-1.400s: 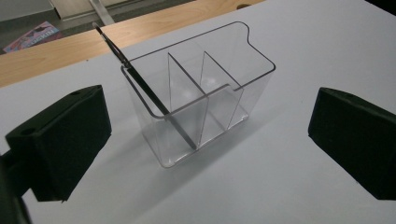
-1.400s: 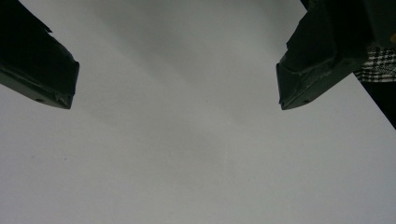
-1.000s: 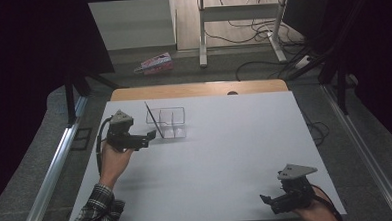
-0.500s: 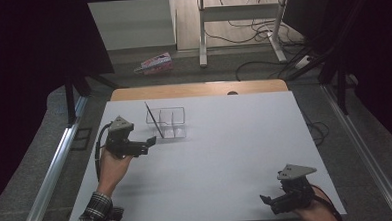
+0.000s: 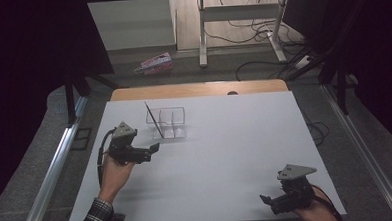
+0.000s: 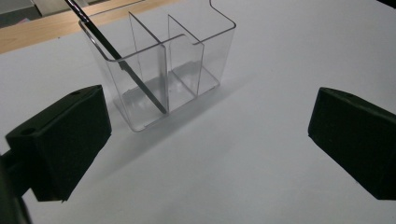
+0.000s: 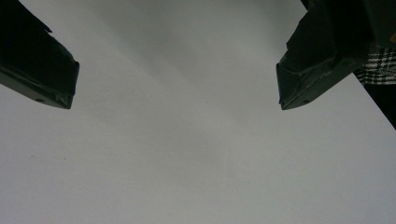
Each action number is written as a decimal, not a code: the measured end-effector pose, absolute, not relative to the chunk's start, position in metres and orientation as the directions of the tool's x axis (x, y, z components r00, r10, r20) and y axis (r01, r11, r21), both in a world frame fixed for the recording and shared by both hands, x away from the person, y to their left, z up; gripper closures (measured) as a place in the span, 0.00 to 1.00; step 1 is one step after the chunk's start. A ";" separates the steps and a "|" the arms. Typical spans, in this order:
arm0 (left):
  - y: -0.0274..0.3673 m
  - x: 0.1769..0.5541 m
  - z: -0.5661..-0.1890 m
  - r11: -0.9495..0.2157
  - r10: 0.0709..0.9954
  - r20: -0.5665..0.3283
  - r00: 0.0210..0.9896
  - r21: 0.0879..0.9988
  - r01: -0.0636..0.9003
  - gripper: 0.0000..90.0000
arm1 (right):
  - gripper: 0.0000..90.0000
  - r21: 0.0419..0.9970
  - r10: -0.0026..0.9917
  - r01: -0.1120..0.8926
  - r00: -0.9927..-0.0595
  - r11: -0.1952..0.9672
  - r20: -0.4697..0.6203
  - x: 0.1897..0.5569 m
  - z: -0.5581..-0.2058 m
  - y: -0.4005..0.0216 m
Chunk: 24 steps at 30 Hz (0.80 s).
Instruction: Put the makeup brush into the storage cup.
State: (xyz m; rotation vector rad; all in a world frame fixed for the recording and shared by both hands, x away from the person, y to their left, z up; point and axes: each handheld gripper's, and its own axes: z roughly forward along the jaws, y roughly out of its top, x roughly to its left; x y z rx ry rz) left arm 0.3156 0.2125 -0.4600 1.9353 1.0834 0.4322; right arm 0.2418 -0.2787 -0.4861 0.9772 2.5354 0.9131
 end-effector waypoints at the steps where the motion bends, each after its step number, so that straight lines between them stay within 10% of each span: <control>1: 0.212 0.315 -0.460 -0.258 0.820 -0.103 0.563 0.811 0.525 0.00 | 0.00 0.645 0.678 0.505 -0.734 0.573 -0.027 0.242 -0.486 -0.279; 24: 0.212 0.294 -0.471 -0.277 0.819 -0.100 0.565 0.794 0.541 0.00 | 0.00 0.652 0.678 0.504 -0.735 0.566 -0.022 0.241 -0.485 -0.278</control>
